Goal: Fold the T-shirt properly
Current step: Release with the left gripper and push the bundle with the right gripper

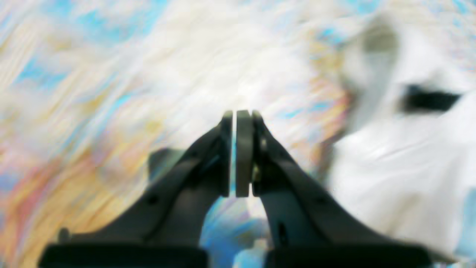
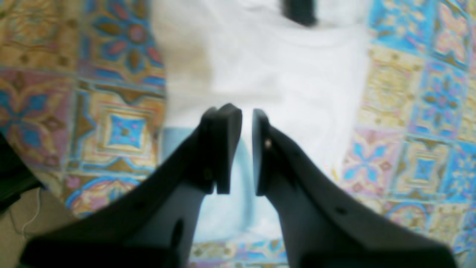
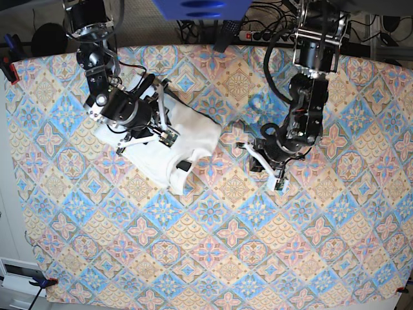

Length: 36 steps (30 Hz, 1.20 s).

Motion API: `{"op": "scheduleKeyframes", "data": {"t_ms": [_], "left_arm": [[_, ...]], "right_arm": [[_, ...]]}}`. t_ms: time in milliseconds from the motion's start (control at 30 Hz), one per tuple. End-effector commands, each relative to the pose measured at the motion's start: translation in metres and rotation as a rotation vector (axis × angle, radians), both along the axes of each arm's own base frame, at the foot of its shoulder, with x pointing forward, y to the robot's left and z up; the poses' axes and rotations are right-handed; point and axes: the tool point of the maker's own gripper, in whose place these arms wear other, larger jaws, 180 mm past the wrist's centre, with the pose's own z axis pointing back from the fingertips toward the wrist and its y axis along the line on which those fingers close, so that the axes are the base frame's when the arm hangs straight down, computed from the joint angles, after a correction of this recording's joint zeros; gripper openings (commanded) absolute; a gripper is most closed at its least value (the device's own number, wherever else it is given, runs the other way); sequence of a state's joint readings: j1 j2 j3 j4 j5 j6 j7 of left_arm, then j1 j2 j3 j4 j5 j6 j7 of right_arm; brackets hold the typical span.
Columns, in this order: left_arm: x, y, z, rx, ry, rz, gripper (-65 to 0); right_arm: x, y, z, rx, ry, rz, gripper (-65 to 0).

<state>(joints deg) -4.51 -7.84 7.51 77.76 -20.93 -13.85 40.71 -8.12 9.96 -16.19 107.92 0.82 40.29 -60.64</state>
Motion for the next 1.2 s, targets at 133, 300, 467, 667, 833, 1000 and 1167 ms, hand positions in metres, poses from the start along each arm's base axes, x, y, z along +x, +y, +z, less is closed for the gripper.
{"op": "scheduleKeyframes", "data": {"t_ms": [133, 300, 467, 667, 833, 1000, 1167], "left_arm": [[-0.025, 0.027, 0.018, 0.002, -0.064, 0.042, -64.2], [-0.052, 0.038, 0.022, 0.01, -0.068, 0.064, -64.2], [-0.066, 0.047, 0.021, 0.017, -0.058, 0.088, -64.2], [-0.073, 0.047, 0.018, 0.017, -0.044, 0.087, -64.2], [-0.076, 0.047, 0.016, 0.017, -0.036, 0.087, -64.2], [-0.079, 0.046, 0.014, 0.018, -0.03, 0.087, -64.2], [-0.084, 0.048, 0.012, 0.021, -0.022, 0.09, -64.2]], "right_arm": [[0.021, 0.046, -0.002, 0.079, 0.01, 0.046, -56.4], [0.029, 0.044, -0.023, 0.047, 0.071, 0.047, -59.0], [0.026, 0.058, -0.045, 0.026, 0.132, 0.113, -61.5], [0.001, 0.062, -0.087, 0.048, 0.256, 0.125, -61.5], [0.007, 0.061, -0.103, 0.092, 0.283, 0.104, -61.5], [0.031, 0.053, -0.106, 0.116, 0.274, 0.07, -61.6], [0.059, 0.031, -0.105, 0.151, 0.265, -0.031, -61.6]]}}
